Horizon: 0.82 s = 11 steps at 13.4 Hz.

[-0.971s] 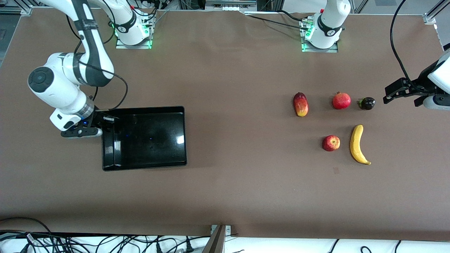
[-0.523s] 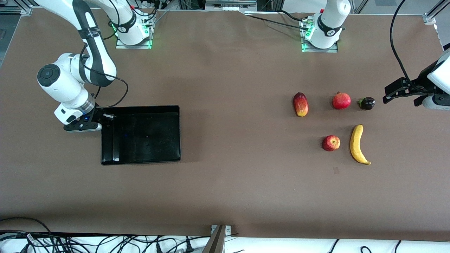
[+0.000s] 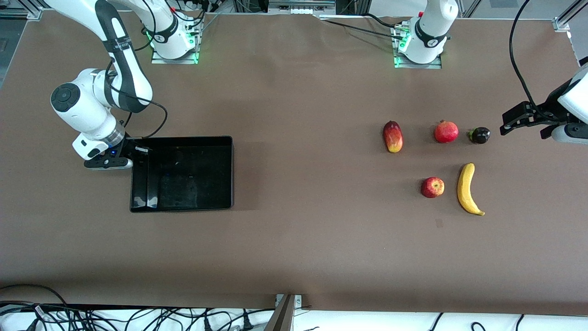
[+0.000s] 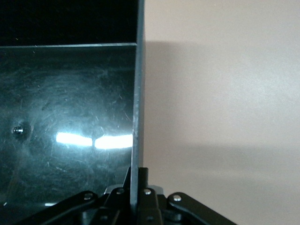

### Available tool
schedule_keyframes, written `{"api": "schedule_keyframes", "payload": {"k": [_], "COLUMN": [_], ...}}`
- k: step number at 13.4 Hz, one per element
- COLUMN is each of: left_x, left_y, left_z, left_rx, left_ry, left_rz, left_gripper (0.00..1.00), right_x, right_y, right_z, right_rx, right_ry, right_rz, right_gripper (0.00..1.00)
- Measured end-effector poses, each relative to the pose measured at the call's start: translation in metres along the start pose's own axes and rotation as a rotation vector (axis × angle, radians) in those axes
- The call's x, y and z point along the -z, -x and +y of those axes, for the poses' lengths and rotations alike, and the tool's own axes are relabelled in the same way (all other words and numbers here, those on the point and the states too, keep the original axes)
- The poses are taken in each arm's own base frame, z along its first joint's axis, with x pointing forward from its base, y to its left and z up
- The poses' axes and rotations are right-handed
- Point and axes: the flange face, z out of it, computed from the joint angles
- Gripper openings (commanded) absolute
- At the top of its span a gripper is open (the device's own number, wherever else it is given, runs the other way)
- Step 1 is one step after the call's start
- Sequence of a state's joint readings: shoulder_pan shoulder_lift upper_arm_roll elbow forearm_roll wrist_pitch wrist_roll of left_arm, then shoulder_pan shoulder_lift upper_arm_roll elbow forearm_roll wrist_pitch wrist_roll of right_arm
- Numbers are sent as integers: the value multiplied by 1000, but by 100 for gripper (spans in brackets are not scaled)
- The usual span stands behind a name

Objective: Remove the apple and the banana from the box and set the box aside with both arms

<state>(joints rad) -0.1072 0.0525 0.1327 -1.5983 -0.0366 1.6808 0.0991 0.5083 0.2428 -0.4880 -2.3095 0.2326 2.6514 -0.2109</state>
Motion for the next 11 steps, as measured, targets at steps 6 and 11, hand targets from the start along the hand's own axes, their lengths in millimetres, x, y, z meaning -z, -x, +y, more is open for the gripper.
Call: {"api": "schedule_keyframes", "payload": {"k": [6,11], "left_x": [-2,-2], "left_y": [-1,-1], "left_z": [1,4], "left_rx": [0,-5], "left_ry": [0,0], "left_rz": [-5,-7], "left_gripper": [100,100], "right_x": [26,148], "right_y": [-8,-68], "right_z": [5,30], "right_rx": [-119,-80], "right_ry": [-60,-45], "right_rz": [-163,-250], "right_gripper": [100,100]}}
